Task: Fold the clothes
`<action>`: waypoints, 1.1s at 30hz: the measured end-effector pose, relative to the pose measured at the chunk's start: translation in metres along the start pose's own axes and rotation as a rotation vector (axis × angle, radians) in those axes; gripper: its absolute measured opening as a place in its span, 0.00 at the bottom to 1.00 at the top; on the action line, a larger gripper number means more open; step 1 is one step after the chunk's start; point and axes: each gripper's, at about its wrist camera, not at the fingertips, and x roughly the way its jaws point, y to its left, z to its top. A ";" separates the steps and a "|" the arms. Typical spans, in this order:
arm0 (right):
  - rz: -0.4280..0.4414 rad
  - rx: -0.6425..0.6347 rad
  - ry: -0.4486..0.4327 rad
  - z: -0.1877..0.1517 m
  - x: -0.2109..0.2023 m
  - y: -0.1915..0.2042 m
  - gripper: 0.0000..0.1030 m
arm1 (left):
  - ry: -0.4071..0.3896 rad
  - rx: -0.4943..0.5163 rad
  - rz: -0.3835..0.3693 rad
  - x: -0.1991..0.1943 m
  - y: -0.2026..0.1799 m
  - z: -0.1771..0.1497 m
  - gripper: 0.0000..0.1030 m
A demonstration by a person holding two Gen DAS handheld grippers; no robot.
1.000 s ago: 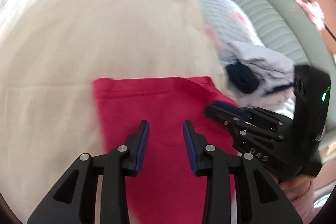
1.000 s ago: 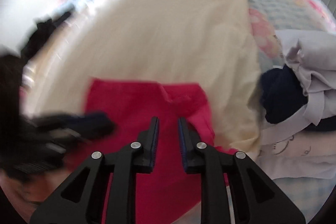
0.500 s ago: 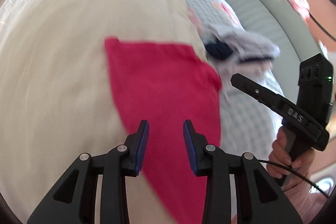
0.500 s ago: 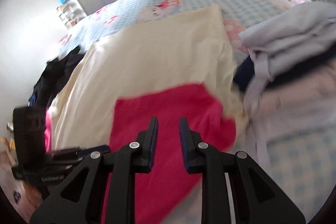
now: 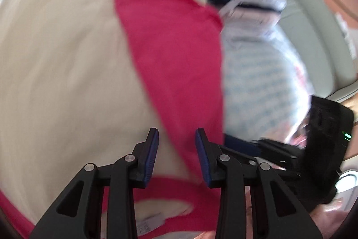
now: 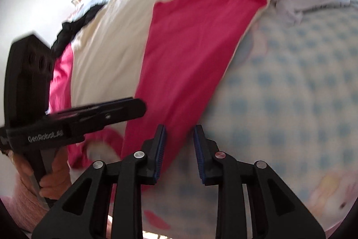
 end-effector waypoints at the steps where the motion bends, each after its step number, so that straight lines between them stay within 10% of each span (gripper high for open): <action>1: -0.018 -0.012 0.015 -0.009 0.003 0.003 0.25 | 0.013 0.007 0.032 0.002 0.000 -0.006 0.35; 33: 0.034 -0.075 0.015 -0.058 -0.014 0.023 0.38 | -0.009 -0.020 0.001 -0.026 -0.002 -0.056 0.37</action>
